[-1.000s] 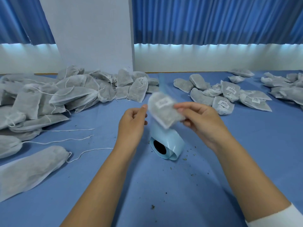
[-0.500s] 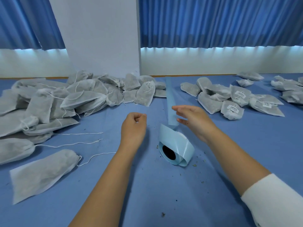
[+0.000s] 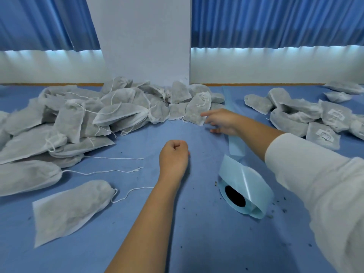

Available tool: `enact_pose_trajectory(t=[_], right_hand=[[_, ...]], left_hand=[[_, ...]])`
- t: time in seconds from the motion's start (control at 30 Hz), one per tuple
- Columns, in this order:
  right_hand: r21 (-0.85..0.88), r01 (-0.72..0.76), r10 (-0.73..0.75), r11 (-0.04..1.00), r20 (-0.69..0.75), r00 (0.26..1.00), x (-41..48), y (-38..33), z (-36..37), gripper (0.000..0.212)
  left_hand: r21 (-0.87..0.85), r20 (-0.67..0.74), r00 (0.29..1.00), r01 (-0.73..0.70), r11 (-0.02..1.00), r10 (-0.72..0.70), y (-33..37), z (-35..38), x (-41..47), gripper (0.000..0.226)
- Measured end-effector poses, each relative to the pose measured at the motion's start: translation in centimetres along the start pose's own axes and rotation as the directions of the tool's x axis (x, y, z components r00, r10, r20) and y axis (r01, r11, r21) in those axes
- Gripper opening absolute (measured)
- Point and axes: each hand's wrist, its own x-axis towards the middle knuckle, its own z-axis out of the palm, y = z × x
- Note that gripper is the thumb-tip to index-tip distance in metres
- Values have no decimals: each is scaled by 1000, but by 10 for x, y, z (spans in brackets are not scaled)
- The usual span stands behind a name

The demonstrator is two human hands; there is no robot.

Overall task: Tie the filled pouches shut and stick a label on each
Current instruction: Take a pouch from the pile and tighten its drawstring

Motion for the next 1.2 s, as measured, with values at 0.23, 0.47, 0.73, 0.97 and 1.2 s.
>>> enact_pose_trajectory(t=[0.23, 0.47, 0.73, 0.97, 1.2], right_hand=[[147, 17, -20, 989, 20, 1000, 9, 1, -5, 16], [227, 177, -229, 958, 227, 947, -40, -13, -31, 26], [111, 198, -227, 974, 456, 861, -114, -13, -48, 29], [-337, 447, -436, 829, 113, 893, -145, -11, -24, 21], [-403, 504, -596, 764, -142, 790, -161, -10, 14, 20]], left_hand=[[27, 27, 1000, 1, 1000, -2, 0, 0, 2, 11], [-300, 146, 982, 162, 940, -122, 16, -3, -5, 24], [-530, 198, 979, 147, 835, -47, 31, -19, -15, 26], [54, -32, 933, -356, 933, 358, 35, -26, -31, 36], [207, 88, 808, -587, 783, 582, 43, -25, -48, 42]])
